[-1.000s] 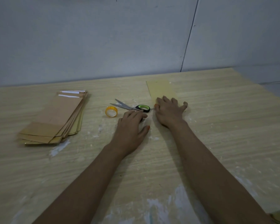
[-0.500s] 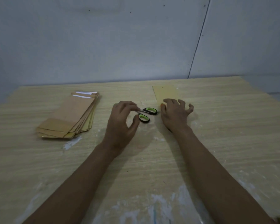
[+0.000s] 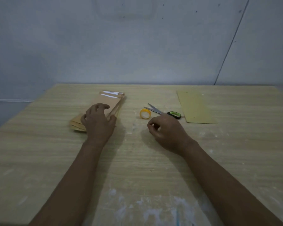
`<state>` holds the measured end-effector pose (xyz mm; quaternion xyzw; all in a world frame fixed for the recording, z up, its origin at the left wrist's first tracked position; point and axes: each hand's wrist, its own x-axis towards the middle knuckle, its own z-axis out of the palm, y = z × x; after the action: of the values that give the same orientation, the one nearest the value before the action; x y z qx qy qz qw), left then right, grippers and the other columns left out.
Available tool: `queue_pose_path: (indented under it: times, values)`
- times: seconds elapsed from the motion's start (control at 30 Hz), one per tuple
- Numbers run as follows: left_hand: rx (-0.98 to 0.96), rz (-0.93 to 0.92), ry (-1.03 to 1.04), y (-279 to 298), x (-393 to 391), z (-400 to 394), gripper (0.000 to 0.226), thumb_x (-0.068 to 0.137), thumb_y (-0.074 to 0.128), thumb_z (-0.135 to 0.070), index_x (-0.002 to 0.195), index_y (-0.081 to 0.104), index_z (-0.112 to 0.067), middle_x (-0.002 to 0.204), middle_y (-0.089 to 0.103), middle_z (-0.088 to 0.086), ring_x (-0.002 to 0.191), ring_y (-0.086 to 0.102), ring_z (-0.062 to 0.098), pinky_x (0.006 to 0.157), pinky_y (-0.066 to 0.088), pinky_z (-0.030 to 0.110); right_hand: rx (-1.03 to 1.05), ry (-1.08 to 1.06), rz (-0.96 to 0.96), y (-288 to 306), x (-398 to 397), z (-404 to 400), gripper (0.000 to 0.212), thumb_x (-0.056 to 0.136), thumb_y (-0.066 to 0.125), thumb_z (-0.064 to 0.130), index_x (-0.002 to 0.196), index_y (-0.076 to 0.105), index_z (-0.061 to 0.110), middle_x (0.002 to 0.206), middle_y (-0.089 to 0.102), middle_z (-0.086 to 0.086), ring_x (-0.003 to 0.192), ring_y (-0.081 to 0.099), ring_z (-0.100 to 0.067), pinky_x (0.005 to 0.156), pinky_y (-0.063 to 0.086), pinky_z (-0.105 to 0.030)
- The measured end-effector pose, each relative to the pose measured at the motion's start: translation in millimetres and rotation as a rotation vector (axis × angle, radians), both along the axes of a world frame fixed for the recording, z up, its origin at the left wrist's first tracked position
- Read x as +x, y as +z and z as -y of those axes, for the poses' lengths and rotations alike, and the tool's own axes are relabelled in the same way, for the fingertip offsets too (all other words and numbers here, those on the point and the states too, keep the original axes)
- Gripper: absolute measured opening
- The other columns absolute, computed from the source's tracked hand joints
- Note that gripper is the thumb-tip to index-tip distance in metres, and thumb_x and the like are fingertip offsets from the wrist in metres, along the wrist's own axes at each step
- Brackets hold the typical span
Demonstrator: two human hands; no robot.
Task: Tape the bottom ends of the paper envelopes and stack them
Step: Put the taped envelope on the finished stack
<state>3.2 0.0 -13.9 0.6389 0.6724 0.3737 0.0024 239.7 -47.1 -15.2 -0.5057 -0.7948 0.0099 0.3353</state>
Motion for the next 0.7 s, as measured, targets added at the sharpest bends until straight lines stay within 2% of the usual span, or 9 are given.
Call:
queue_pose_path:
  times: [0.07, 0.13, 0.4, 0.47, 0.57, 0.63, 0.7]
  values:
    - [-0.129, -0.054, 0.049, -6, -3, -2, 0.046, 0.083, 0.057, -0.034, 0.127, 0.059, -0.018, 0.139, 0.052, 0.008, 0.132, 0.041, 0.033, 0.109, 0.023, 0.052, -0.049, 0.035, 0.051, -1, -4, 1, 0.017, 0.088, 0.058, 0.030, 0.084, 0.072, 0.022, 0.070, 0.067, 0.007, 0.068, 0.055, -0.013, 0.063, 0.045, -0.033]
    - [-0.222, -0.042, 0.090, -9, -5, -2, 0.047, 0.088, 0.060, -0.029, 0.133, 0.054, -0.017, 0.144, 0.048, 0.008, 0.134, 0.039, 0.033, 0.112, 0.019, 0.053, -0.068, 0.068, 0.080, -2, -8, 3, 0.017, 0.088, 0.059, 0.029, 0.087, 0.073, 0.021, 0.072, 0.068, 0.005, 0.068, 0.057, -0.013, 0.062, 0.045, -0.032]
    - [-0.200, -0.071, 0.169, -3, 4, 4, 0.038, 0.093, 0.056, -0.035, 0.129, 0.058, -0.025, 0.131, 0.060, 0.003, 0.124, 0.048, 0.032, 0.107, 0.025, 0.048, -0.082, 0.086, 0.073, 0, -8, 6, 0.013, 0.089, 0.064, 0.025, 0.090, 0.075, 0.018, 0.075, 0.068, 0.004, 0.067, 0.052, -0.007, 0.062, 0.043, -0.029]
    - [-0.152, -0.029, 0.183, -1, 6, 6, 0.033, 0.091, 0.056, -0.035, 0.121, 0.064, -0.025, 0.122, 0.066, 0.002, 0.119, 0.054, 0.030, 0.108, 0.023, 0.047, -0.078, 0.093, 0.070, 1, -8, 5, 0.013, 0.089, 0.064, 0.025, 0.089, 0.075, 0.018, 0.074, 0.068, 0.004, 0.066, 0.052, -0.007, 0.062, 0.042, -0.029]
    - [0.021, 0.111, 0.198, 5, 11, 9, 0.018, 0.091, 0.055, -0.030, 0.095, 0.071, -0.022, 0.096, 0.074, 0.000, 0.101, 0.063, 0.026, 0.108, 0.025, 0.046, -0.081, 0.091, 0.057, 0, -8, 5, 0.013, 0.089, 0.064, 0.025, 0.091, 0.075, 0.018, 0.074, 0.067, 0.006, 0.066, 0.052, -0.006, 0.062, 0.042, -0.028]
    - [0.147, 0.182, 0.166, 9, 15, 12, 0.014, 0.091, 0.057, -0.025, 0.086, 0.069, -0.021, 0.088, 0.073, -0.001, 0.092, 0.066, 0.025, 0.105, 0.030, 0.047, -0.086, 0.085, 0.028, 0, -8, 6, 0.014, 0.090, 0.064, 0.025, 0.099, 0.074, 0.020, 0.073, 0.063, 0.009, 0.066, 0.050, -0.004, 0.062, 0.040, -0.026]
    - [0.284, 0.243, 0.085, 10, 17, 14, 0.010, 0.089, 0.059, -0.021, 0.086, 0.069, -0.020, 0.086, 0.072, 0.000, 0.086, 0.067, 0.025, 0.097, 0.039, 0.049, -0.091, 0.087, -0.035, 0, -9, 7, 0.023, 0.092, 0.064, 0.025, 0.114, 0.068, 0.023, 0.079, 0.062, 0.011, 0.067, 0.054, -0.004, 0.063, 0.042, -0.026]
